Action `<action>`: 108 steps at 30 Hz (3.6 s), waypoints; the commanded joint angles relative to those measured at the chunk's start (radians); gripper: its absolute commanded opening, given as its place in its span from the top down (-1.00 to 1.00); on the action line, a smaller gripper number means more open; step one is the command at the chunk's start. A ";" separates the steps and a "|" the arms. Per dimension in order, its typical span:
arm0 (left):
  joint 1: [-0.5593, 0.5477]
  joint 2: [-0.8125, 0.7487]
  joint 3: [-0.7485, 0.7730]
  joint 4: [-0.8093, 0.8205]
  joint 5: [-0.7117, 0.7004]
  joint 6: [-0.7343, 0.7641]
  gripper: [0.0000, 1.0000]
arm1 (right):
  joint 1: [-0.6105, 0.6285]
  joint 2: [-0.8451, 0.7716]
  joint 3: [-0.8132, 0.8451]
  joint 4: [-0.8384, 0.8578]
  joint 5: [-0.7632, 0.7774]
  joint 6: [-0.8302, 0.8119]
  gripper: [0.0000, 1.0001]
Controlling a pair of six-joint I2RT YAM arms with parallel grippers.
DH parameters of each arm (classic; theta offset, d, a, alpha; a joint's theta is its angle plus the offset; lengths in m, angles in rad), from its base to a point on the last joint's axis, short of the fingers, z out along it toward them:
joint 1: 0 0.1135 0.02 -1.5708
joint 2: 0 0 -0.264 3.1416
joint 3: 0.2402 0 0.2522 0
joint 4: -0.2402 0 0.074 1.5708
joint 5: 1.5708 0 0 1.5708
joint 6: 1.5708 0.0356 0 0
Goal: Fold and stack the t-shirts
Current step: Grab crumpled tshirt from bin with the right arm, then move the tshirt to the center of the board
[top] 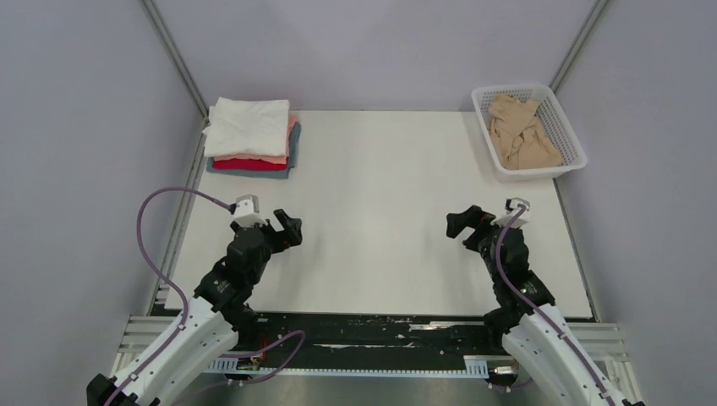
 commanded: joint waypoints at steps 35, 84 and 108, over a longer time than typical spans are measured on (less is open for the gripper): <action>-0.001 0.251 0.067 0.163 -0.050 0.077 -1.00 | -0.564 1.893 1.817 -0.129 -0.213 -0.021 -1.00; -0.001 -0.064 0.022 -0.098 -0.040 -0.125 -1.00 | -0.081 0.933 1.224 -0.020 -0.833 -0.235 0.99; 0.181 0.614 0.179 0.243 0.296 -0.150 -1.00 | -0.158 0.444 0.378 -0.063 -0.160 -0.157 -1.00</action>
